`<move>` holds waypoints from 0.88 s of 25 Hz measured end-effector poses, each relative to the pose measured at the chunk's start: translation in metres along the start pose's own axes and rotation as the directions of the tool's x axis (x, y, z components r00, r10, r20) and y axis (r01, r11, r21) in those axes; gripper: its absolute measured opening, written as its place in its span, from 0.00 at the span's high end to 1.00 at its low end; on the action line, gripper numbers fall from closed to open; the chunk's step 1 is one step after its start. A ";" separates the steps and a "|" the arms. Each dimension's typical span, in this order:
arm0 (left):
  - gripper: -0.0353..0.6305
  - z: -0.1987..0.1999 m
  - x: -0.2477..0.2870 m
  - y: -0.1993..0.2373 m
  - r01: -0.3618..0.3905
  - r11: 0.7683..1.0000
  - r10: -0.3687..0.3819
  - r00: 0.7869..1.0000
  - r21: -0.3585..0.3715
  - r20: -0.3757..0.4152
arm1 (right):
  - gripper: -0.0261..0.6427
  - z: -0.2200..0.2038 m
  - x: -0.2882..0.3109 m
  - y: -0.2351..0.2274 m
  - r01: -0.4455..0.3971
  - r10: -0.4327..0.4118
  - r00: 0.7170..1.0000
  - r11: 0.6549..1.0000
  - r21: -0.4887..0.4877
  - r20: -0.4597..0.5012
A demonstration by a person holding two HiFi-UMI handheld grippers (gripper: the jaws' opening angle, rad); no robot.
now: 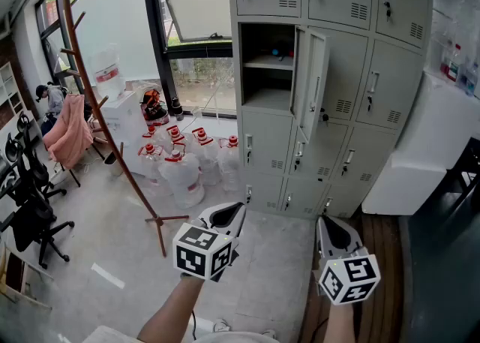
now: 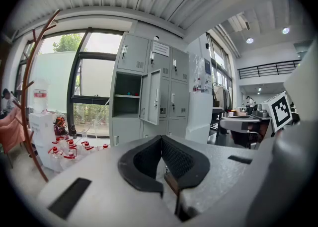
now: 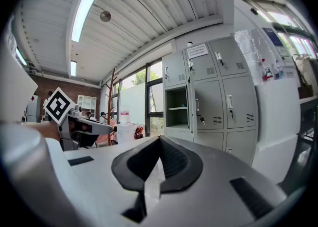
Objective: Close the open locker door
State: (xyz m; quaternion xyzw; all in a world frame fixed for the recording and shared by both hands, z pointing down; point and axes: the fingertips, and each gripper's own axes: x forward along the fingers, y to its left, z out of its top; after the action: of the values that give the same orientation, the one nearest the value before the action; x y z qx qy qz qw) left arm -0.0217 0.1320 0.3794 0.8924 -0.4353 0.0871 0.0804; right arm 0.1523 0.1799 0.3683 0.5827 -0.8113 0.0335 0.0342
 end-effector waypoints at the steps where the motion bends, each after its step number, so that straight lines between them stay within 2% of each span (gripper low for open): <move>1: 0.94 0.000 0.000 -0.002 0.000 1.000 0.000 1.000 0.002 0.000 | 0.95 -0.001 -0.002 -0.001 -0.001 0.001 1.000 1.000 0.001 -0.001; 8: 0.94 -0.001 0.002 -0.020 -0.006 1.000 0.007 1.000 0.008 -0.010 | 0.95 -0.004 -0.012 -0.013 -0.010 0.010 1.000 1.000 0.018 -0.003; 22: 0.94 -0.001 0.007 -0.059 -0.042 0.999 0.042 0.999 0.015 -0.013 | 0.95 -0.004 -0.026 -0.037 -0.084 0.083 0.996 0.996 0.028 0.019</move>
State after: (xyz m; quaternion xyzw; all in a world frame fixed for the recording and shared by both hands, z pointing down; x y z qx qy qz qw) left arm 0.0294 0.1631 0.3780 0.8831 -0.4528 0.0979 0.0748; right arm 0.1956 0.1929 0.3705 0.5490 -0.8346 0.0413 0.0174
